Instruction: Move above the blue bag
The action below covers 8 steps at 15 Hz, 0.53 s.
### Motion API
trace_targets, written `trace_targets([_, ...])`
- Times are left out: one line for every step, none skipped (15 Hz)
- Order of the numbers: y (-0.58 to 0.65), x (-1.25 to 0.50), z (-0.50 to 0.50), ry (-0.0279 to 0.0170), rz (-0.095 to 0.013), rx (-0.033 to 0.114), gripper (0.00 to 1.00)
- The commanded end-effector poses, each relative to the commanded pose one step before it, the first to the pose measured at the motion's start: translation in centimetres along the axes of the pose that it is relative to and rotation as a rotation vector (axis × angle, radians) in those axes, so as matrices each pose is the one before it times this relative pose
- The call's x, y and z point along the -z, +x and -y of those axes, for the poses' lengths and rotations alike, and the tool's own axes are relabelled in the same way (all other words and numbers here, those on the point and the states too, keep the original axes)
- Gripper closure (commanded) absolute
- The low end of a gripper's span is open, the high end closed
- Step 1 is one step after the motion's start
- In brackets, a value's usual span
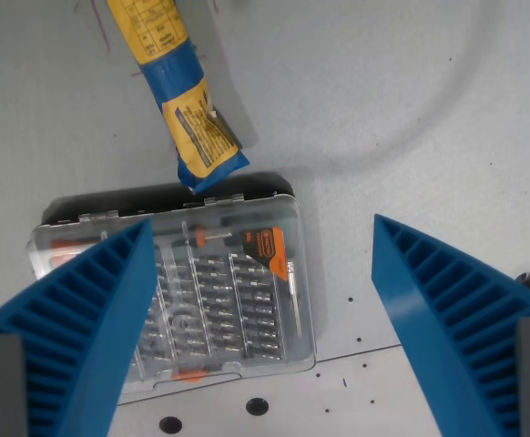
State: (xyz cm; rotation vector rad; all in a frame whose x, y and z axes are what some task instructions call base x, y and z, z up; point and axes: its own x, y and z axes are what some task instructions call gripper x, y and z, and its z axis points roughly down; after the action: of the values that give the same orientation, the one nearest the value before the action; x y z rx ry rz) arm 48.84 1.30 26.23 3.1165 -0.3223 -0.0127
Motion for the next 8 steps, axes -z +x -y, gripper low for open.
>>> trace_targets([0.027, 0.134, 0.005, 0.0008, -0.0031, -0.0005, 0.0])
trace_targets([0.0, 0.0, 0.0, 0.00004, -0.0003, 0.0003, 0.0])
trace_targets([0.001, -0.002, 0.001, -0.00016, 0.0, 0.0002, 0.0])
trace_targets([0.003, -0.005, 0.003, 0.00007, -0.0003, 0.0005, 0.0])
trace_targets([0.006, -0.011, 0.006, -0.00037, 0.0002, 0.0011, 0.0])
trace_targets([0.01, -0.02, 0.01, -0.00013, -0.0004, 0.0019, 0.0])
trace_targets([0.015, -0.031, 0.015, -0.00045, 0.0003, 0.0031, 0.0])
trace_targets([0.022, -0.045, 0.022, -0.00043, -0.0002, 0.004, 0.0])
